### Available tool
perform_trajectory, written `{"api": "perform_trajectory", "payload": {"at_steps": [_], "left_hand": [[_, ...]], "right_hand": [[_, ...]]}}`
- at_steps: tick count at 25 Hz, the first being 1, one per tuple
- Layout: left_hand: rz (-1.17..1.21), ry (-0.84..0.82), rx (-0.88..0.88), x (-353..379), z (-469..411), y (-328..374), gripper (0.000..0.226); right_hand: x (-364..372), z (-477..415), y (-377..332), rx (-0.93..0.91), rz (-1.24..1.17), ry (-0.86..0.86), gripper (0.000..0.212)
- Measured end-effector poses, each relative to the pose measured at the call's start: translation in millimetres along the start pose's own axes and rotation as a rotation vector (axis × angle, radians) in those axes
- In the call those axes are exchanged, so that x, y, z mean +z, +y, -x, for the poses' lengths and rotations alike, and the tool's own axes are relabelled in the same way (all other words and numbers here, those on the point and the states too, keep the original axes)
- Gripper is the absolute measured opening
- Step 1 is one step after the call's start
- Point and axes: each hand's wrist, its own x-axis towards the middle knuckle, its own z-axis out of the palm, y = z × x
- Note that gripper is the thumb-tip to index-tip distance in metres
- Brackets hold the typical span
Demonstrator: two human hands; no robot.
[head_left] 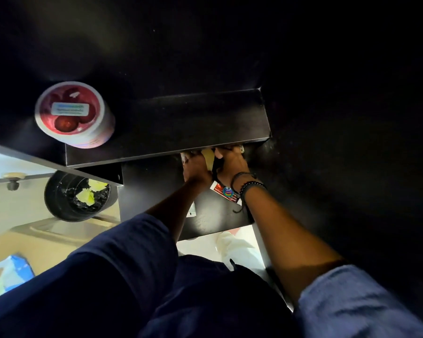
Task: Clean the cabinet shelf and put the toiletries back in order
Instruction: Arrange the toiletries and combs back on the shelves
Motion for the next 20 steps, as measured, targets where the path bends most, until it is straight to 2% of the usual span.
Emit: {"api": "perform_trajectory", "payload": {"at_steps": [5,9,13,20], "left_hand": [[0.019,-0.044,0.023,0,4,-12,0.070],[0.144,0.004,0.021,-6,10,-17,0.035],[0.215,0.124,0.090,-28,32,-23,0.042],[0.322,0.242,0.299,-88,100,-47,0.040]], "right_hand": [[22,2,7,0.030,0.005,0.034,0.055],[27,7,5,0.037,-0.045,0.120,0.047],[26,18,1,0.029,-0.150,0.277,0.034],[29,66,-10,-0.202,-0.272,0.519,0.015]]}}
